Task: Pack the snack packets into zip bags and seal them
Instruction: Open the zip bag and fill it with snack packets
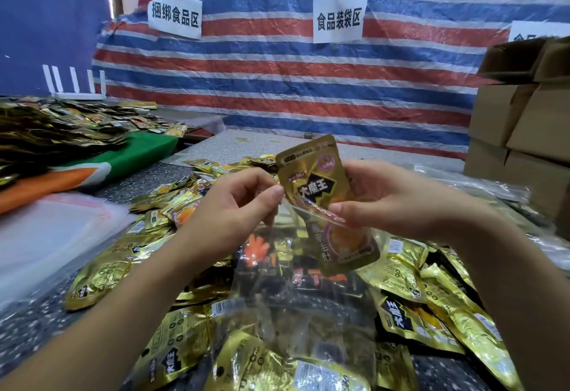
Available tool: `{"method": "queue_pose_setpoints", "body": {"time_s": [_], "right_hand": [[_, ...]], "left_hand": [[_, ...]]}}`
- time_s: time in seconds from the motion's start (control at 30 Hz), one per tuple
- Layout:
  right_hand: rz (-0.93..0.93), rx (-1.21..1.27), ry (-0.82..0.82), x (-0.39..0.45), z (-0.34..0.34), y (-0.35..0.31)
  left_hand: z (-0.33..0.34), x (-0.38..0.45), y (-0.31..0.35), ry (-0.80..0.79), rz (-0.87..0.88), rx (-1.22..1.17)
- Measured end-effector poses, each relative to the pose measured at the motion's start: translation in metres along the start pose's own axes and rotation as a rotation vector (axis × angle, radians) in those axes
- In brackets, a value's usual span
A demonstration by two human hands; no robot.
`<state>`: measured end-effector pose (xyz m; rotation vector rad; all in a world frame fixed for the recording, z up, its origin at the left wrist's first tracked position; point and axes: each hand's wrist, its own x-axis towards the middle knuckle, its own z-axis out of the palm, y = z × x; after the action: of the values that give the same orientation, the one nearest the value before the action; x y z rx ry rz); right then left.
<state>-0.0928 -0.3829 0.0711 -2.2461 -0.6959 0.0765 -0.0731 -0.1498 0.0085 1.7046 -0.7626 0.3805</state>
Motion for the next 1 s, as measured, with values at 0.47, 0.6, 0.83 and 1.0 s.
{"method": "queue_pose_setpoints", "body": {"time_s": [0.47, 0.6, 0.83, 1.0], "right_hand": [[0.109, -0.349, -0.133, -0.006, -0.005, -0.007], [0.109, -0.406, -0.161, -0.007, -0.003, -0.011], [0.126, -0.503, -0.182, -0.011, -0.002, -0.017], [0.159, -0.607, -0.172, -0.01, -0.001, -0.019]], "left_hand": [[0.009, -0.001, 0.001, 0.09, 0.002, -0.008], [0.01, -0.002, -0.001, 0.095, 0.004, 0.023], [0.012, -0.003, -0.004, 0.084, 0.033, 0.111], [0.012, -0.004, -0.002, 0.072, 0.084, 0.13]]}}
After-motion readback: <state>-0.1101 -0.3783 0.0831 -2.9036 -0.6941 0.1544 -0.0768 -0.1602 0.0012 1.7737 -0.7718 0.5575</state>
